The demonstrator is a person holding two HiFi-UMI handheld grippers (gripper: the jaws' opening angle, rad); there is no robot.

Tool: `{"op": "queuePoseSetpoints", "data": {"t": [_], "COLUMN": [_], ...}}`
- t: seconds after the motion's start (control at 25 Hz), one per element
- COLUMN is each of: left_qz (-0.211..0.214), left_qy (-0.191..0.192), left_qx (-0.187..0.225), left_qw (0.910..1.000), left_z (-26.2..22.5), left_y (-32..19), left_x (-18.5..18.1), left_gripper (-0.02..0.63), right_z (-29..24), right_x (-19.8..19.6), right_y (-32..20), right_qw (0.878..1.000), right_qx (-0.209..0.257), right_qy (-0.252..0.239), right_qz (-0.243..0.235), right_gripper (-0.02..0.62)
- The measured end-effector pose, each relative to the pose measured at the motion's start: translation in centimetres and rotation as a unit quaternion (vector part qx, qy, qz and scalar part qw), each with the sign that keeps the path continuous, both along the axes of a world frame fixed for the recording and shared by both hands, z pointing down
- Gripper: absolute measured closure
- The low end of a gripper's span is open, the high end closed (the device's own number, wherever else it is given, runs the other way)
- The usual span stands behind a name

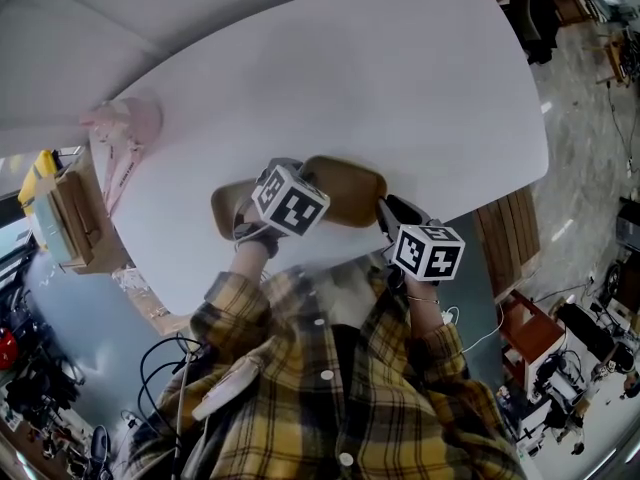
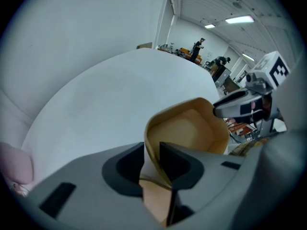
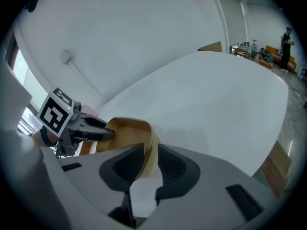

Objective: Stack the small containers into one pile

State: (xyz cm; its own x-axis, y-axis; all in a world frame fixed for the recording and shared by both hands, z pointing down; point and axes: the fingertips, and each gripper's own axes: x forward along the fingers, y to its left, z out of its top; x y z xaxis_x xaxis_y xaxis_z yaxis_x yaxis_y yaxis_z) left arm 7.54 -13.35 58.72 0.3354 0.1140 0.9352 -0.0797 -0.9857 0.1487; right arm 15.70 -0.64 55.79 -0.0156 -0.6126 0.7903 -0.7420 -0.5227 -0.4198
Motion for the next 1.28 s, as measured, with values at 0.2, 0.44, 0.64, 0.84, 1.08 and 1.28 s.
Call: {"op": "queuePoseSetpoints", "data": {"t": [0.2,0.44,0.64,0.84,1.08,1.28], "left_qz": [0.006,-0.026,-0.061,-0.069,-0.131,-0.181], "left_qy": [-0.009,0.004,0.010,0.014,0.049,0.067], "left_qx": [0.007,-0.016,-0.048,-0.030,-0.047,-0.023], "left_qw": [0.9999,0.9995,0.9969,0.9971,0.9891,0.9810], "left_z": [0.4,0.1,-0.7,-2.5,-6.0,-9.2], "left_y": [0.3,0.2,0.4,0.0,-0.5,-1.8], "left_x": [0.0,0.2,0.1,-0.4,-2.2,-5.3], "left_gripper": [0.514,0.514,0.525,0.532,0.540,0.540], "right_z": [0.2,0.5,0.1,-1.7,-5.2,-8.3], "right_x": [0.5,0.5,0.8,1.2,0.6,-1.1], "right_y": [-0.6,-1.2,-1.3,-2.1,-3.9,-6.1], "right_qw": [1.000,1.000,0.999,0.998,0.994,0.984], "right_qx": [0.010,0.011,0.024,0.039,0.066,0.095], "right_qy": [-0.016,-0.029,-0.047,-0.044,-0.021,-0.006], "right_qz": [0.002,-0.003,0.004,-0.023,-0.086,-0.153], "right_gripper": [0.495,0.515,0.534,0.552,0.557,0.557]}}
